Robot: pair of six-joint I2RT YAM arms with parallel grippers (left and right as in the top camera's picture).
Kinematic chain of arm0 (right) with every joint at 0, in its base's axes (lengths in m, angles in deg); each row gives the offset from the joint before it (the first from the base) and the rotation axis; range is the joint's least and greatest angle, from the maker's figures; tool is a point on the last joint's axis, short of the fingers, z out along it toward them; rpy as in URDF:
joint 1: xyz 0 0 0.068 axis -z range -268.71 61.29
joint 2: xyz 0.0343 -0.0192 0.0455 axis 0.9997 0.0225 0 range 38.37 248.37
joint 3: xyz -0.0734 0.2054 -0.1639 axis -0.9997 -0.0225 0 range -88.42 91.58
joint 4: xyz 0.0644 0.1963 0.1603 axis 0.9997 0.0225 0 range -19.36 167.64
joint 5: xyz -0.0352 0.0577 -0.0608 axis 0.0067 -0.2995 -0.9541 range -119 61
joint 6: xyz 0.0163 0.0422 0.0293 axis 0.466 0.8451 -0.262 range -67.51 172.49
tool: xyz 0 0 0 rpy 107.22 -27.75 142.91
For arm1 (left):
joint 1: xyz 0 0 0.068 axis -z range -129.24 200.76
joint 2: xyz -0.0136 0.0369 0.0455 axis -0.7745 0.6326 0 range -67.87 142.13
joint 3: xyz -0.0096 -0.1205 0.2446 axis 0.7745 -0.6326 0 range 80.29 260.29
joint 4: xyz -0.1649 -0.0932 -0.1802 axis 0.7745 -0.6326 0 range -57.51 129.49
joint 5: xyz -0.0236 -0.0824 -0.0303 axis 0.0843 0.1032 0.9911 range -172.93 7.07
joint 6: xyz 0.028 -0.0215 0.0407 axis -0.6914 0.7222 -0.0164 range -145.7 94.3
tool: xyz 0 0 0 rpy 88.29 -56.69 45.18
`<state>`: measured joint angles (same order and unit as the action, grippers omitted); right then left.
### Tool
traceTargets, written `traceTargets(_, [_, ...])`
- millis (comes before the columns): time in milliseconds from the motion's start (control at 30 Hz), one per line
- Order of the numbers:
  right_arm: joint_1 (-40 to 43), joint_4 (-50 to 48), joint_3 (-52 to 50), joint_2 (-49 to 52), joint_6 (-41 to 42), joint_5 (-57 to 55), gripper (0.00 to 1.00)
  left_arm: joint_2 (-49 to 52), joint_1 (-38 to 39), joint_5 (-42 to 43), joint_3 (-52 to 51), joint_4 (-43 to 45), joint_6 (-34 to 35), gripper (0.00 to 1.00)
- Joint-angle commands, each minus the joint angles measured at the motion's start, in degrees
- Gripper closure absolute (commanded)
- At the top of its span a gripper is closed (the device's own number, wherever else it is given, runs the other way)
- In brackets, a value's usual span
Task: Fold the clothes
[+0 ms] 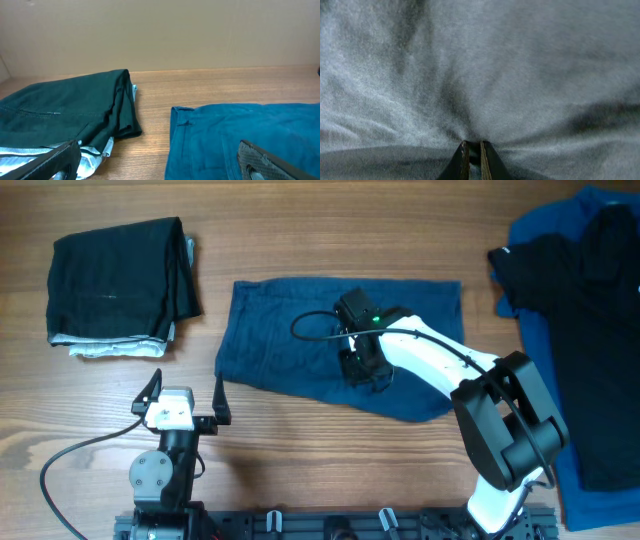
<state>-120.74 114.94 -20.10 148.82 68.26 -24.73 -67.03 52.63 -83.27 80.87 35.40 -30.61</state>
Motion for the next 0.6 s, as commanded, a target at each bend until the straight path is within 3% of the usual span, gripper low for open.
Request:
traceTargets(0, [0.0, 2.2, -1.4, 0.9, -3.1, 2.2, 0.91, -0.3, 0.3, 0.5, -0.3, 0.0, -0.9, 0.00])
traceTargets(333, [0.4, 2.7, 9.8, -5.0, -5.8, 5.4, 0.89, -0.3, 0.3, 0.5, -0.3, 0.0, -0.9, 0.00])
traceTargets(567, [0.2, 1.0, 10.0, -5.9, -6.8, 10.3, 0.83, -0.3, 0.3, 0.5, -0.3, 0.0, -0.8, 0.00])
